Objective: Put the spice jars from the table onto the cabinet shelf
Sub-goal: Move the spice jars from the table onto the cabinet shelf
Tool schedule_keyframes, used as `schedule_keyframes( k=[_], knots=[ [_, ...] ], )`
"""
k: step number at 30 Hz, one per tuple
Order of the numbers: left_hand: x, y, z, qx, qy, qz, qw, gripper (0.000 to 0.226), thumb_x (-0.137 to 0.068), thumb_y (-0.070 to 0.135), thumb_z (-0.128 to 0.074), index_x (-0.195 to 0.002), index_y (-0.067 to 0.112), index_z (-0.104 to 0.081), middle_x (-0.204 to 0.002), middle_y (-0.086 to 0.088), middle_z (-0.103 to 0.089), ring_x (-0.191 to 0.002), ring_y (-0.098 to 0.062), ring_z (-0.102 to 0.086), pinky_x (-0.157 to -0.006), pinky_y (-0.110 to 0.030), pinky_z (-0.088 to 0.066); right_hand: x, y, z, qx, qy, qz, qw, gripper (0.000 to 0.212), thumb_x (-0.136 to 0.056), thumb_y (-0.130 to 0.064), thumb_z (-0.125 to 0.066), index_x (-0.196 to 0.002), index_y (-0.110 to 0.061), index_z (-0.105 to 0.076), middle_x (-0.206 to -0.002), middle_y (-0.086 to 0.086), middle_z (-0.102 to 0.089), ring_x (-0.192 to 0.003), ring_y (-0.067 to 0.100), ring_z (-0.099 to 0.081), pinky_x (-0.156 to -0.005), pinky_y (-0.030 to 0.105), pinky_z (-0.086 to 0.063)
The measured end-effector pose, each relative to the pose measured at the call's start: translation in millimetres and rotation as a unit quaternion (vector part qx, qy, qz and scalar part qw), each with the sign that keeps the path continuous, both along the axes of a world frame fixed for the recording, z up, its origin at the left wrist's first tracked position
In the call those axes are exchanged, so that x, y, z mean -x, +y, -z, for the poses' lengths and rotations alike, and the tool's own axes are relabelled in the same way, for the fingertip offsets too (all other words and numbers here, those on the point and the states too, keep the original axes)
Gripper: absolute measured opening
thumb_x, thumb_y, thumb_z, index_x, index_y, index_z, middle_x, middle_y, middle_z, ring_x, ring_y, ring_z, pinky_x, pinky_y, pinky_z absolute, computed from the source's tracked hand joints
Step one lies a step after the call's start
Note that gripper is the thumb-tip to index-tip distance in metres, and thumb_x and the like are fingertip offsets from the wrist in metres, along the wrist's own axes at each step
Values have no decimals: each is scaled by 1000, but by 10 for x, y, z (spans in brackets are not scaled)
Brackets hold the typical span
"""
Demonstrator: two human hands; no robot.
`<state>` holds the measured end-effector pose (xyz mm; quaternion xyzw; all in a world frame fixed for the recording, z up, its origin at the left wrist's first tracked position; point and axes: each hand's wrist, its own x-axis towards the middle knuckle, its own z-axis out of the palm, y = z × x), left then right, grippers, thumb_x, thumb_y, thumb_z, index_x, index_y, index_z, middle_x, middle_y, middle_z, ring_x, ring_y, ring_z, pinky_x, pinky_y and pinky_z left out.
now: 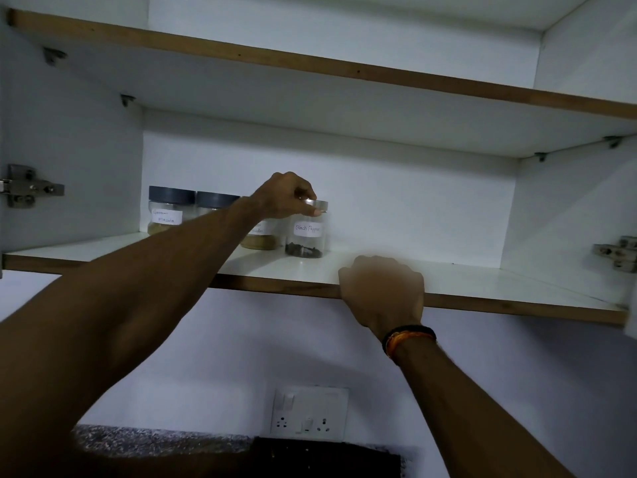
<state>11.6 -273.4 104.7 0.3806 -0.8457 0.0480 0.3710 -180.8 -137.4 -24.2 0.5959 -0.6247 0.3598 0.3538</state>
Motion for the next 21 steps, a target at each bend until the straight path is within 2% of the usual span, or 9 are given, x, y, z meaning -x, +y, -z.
schedule_keyframes(
  k=[5,11,15,17,21],
  knots=[
    [8,-167,-2,8,-12,-15,1000,39,-82,38,-79,-108,10,-74,-107,-5,-74,-96,-21,-65,-76,-28,-49,-4,-10,13,18,3,3,1000,43,-84,-43,-33,-58,-19,-57,-52,-4,-49,-47,15,-42,-51,21,-24],
    [-20,-277,-20,5,-31,-34,999,40,-83,37,-78,-111,9,-74,-109,-7,-73,-97,-23,-65,-78,-33,-52,-10,-21,26,36,-3,1,999,42,-83,-42,-35,-55,-19,-56,-49,-4,-46,-44,14,-39,-51,20,-22],
    [-18,-333,8,6,-30,-39,999,40,-85,36,-76,-113,9,-73,-112,-8,-72,-99,-24,-65,-79,-34,-53,-14,-28,29,52,-10,-7,999,42,-82,-42,-34,-52,-18,-54,-46,-4,-44,-42,13,-34,-50,19,-16],
    [-19,-352,18,7,-30,-43,999,39,-85,37,-76,-112,9,-73,-112,-8,-73,-98,-24,-65,-79,-36,-54,-12,-32,33,53,-12,-8,998,43,-81,-42,-32,-51,-18,-52,-46,-5,-42,-42,13,-34,-50,19,-16],
    [-12,-374,11,19,-39,-45,998,38,-85,38,-76,-110,9,-74,-108,-7,-74,-94,-21,-64,-76,-32,-49,-9,-40,43,56,-15,-13,998,40,-81,-41,-37,-51,-18,-52,-45,-4,-43,-42,13,-35,-50,19,-20]
  ],
)
